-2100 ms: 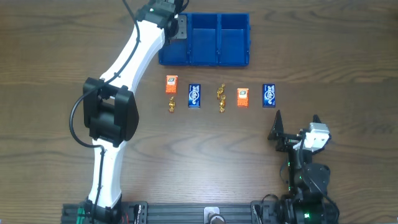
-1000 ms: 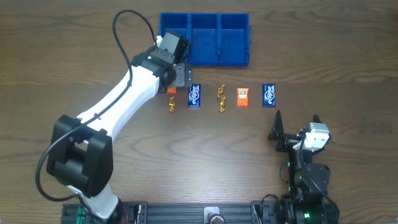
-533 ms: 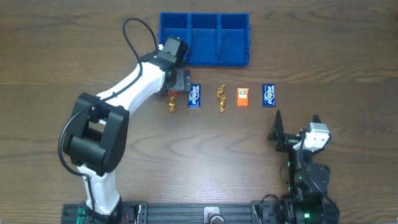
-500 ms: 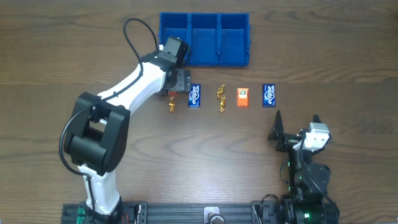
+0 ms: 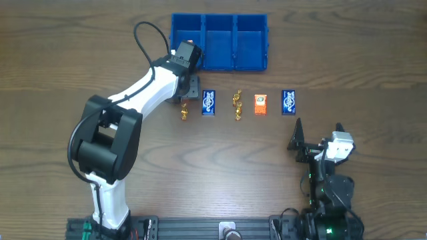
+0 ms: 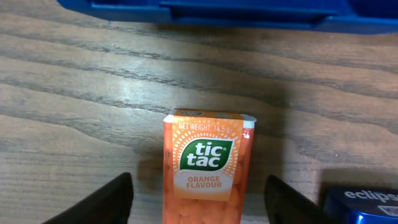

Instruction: Sort Candies Into Trays

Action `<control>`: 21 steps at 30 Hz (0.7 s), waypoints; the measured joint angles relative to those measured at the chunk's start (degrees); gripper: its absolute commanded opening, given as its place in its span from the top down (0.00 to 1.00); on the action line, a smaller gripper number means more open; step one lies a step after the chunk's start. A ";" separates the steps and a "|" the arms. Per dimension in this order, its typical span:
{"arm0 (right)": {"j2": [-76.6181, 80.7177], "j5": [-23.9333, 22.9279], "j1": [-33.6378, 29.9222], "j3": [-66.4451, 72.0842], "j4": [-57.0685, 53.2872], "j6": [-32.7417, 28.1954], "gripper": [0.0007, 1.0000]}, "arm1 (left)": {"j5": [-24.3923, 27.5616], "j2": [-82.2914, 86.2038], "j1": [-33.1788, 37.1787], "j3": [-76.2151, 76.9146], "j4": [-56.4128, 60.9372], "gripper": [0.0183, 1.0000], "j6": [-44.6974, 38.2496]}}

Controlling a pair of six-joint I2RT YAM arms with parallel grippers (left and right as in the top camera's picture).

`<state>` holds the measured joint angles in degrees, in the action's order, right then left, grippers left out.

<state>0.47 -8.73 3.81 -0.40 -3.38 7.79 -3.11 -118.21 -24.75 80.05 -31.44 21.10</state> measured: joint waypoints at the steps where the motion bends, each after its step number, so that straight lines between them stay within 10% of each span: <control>1: 0.00 0.00 0.00 0.00 0.00 0.00 0.00 | 0.02 -0.17 0.00 0.00 0.00 0.41 -0.04; 21: 0.00 -0.02 0.00 0.00 0.00 0.00 0.00 | 1.22 -0.44 0.00 0.00 1.36 0.73 0.11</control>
<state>0.47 -8.75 3.81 -0.40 -3.38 7.79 -1.89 -118.65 -24.75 80.05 -30.09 21.21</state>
